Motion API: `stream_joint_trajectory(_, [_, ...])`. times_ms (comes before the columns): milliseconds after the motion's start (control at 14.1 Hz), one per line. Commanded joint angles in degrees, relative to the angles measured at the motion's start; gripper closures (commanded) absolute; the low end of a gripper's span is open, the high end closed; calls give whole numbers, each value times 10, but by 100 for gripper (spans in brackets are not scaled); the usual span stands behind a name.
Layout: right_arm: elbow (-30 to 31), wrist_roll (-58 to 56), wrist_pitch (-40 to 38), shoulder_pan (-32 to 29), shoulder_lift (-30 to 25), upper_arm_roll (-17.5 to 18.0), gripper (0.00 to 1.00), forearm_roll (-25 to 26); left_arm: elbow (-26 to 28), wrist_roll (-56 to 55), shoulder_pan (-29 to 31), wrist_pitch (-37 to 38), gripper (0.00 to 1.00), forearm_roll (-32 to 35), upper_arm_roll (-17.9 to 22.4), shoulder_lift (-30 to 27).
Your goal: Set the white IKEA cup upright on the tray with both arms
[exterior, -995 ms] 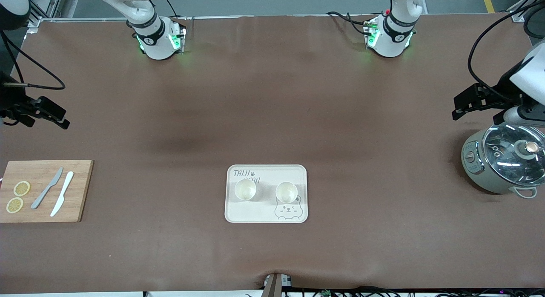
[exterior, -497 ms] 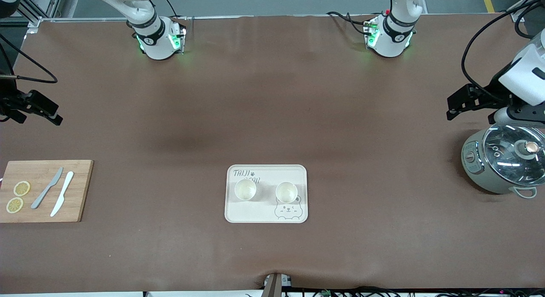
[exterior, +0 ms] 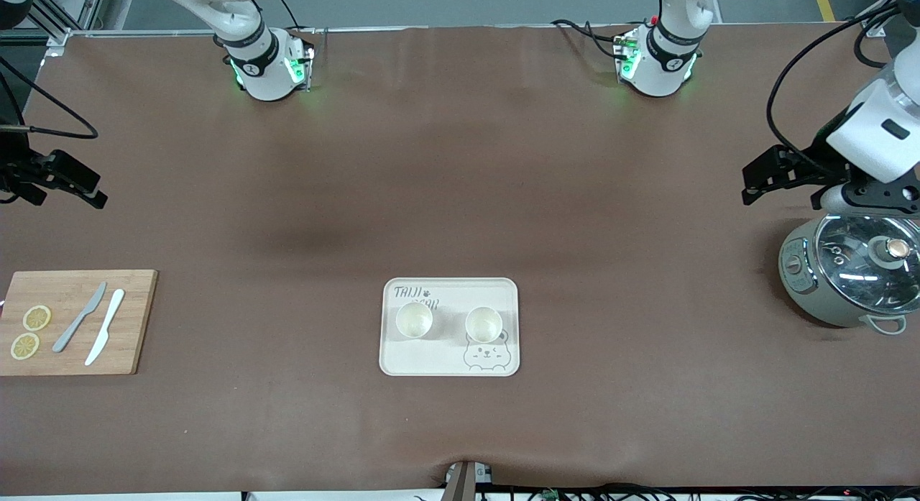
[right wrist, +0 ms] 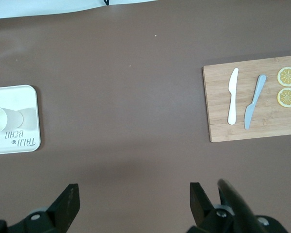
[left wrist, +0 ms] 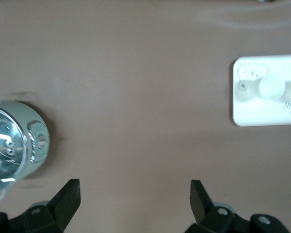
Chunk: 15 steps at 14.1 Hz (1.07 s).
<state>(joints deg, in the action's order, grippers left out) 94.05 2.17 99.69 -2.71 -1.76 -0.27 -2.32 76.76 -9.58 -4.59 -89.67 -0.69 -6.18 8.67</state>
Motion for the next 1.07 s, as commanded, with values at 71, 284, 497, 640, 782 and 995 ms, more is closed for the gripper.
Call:
stream_joint_trajectory(71, [-7, -4, -9, -12, -2, 9, 0, 1, 0, -25, 1, -14, 0, 8, -8, 3])
stream_joint_trajectory(284, [-8, -6, -8, -11, -2, 9, 0, 0, 1, -23, 0, -6, 0, 8, -8, -2])
stream_joint_trajectory(497, [-11, -6, -10, -9, -2, 10, 0, 0, -1, -32, -7, -7, 0, 4, -8, -1])
stream_joint_trajectory(640, [-11, -7, -9, -10, -2, 9, 0, 1, -1, -26, -8, -7, 0, 2, -9, -1])
stream_joint_trajectory(782, [-13, -8, -10, -9, -2, 10, 0, 1, -1, -22, -3, -7, 0, 3, -9, -1])
stream_joint_trajectory(995, [-47, -9, -41, -8, 5, 11, 0, 32, -2, -19, -1, -9, 0, 0, -11, -1])
